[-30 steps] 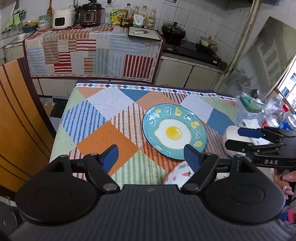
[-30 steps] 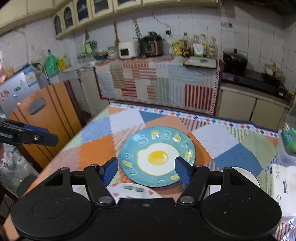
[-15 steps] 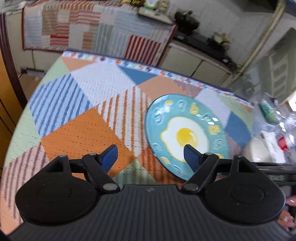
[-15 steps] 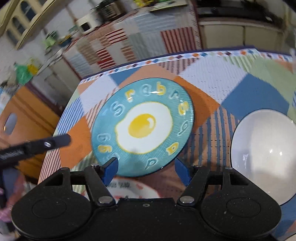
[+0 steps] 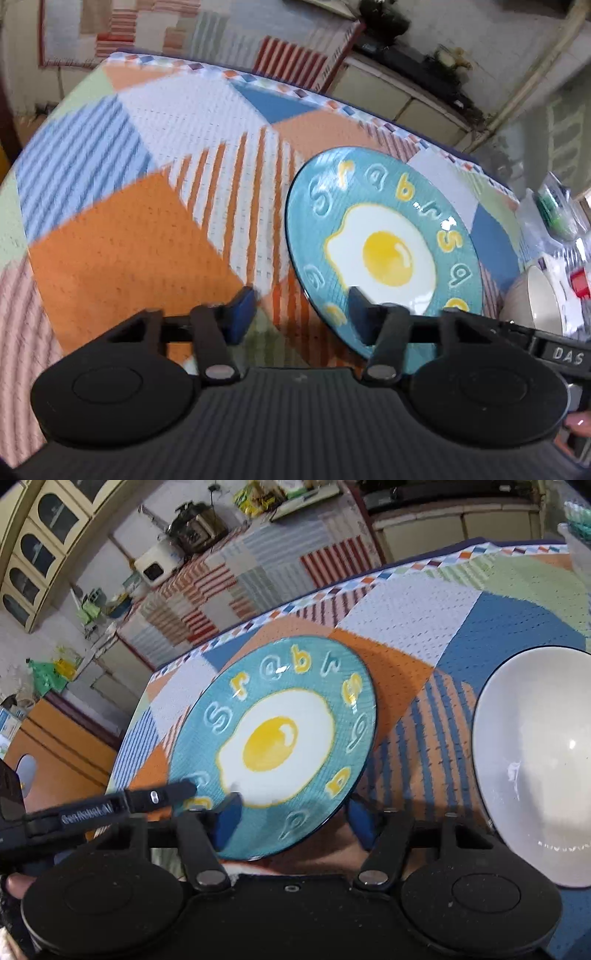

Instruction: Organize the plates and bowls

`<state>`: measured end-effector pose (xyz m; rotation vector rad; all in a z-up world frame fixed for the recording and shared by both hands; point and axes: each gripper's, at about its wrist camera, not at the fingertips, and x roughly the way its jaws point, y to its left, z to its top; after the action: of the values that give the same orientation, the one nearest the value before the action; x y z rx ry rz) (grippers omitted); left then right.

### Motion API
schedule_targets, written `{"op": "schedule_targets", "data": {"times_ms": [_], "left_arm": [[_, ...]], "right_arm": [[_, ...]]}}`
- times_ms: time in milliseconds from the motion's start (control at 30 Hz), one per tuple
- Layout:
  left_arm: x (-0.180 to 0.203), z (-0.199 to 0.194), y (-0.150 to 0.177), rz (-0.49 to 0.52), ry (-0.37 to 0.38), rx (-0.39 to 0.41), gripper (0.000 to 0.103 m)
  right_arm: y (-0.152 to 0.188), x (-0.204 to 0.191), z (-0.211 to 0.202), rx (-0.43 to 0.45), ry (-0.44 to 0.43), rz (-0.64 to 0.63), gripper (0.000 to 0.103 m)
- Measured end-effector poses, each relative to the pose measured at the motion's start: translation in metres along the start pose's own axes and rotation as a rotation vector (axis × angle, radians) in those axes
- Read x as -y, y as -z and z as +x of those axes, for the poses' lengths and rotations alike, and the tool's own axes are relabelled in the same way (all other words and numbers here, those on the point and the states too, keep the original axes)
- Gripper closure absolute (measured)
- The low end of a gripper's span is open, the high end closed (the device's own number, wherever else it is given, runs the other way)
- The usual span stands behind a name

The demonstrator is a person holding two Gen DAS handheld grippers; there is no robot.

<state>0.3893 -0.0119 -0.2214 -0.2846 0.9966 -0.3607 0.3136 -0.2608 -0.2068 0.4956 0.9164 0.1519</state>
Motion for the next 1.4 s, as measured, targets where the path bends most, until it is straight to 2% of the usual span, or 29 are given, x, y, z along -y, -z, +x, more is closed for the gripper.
{"op": "schedule_targets", "data": {"times_ms": [33, 67, 133, 200, 233, 300, 467, 567, 667, 767, 867, 1033, 1400], "left_arm": [[0.001, 0.001, 0.002, 0.000, 0.001, -0.007, 0.063], [0.004, 0.001, 0.003, 0.012, -0.012, 0.002, 0.071], [0.006, 0.004, 0.005, 0.013, 0.002, -0.004, 0.079], [0.002, 0.007, 0.005, -0.041, 0.041, -0.018, 0.088], [0.001, 0.008, 0.005, -0.069, 0.048, -0.021, 0.088], [0.002, 0.009, 0.005, -0.086, 0.039, -0.021, 0.089], [0.005, 0.006, 0.002, -0.094, 0.033, -0.036, 0.090], [0.011, -0.004, 0.000, -0.047, 0.033, -0.032, 0.089], [0.019, -0.017, 0.002, -0.002, 0.021, -0.001, 0.089], [0.023, -0.034, 0.002, 0.026, 0.030, 0.031, 0.089], [0.027, -0.053, 0.001, 0.031, 0.055, 0.030, 0.088], [0.037, -0.095, 0.012, 0.066, 0.060, 0.061, 0.088], [0.054, -0.172, 0.049, 0.122, 0.071, 0.047, 0.087]], "right_arm": [[0.001, 0.002, 0.002, 0.012, 0.009, 0.002, 0.052], [0.002, 0.005, 0.004, 0.020, 0.017, 0.003, 0.057], [0.003, 0.010, 0.007, 0.039, 0.034, 0.003, 0.076], [0.001, 0.017, 0.008, 0.040, 0.020, 0.031, 0.082], [-0.001, 0.023, 0.009, 0.038, 0.004, 0.072, 0.084], [-0.001, 0.030, 0.011, 0.041, -0.015, 0.134, 0.086], [-0.005, 0.022, 0.012, 0.019, 0.007, 0.069, 0.085], [-0.011, 0.016, 0.005, 0.021, -0.007, 0.016, 0.084], [-0.016, 0.019, -0.002, 0.017, -0.042, 0.042, 0.084], [-0.015, 0.016, -0.014, 0.029, -0.082, 0.014, 0.083], [-0.015, 0.017, -0.030, 0.041, -0.140, 0.051, 0.083], [-0.006, 0.001, -0.064, 0.069, -0.176, 0.013, 0.082], [0.026, -0.028, -0.128, 0.036, -0.175, -0.072, 0.081]]}}
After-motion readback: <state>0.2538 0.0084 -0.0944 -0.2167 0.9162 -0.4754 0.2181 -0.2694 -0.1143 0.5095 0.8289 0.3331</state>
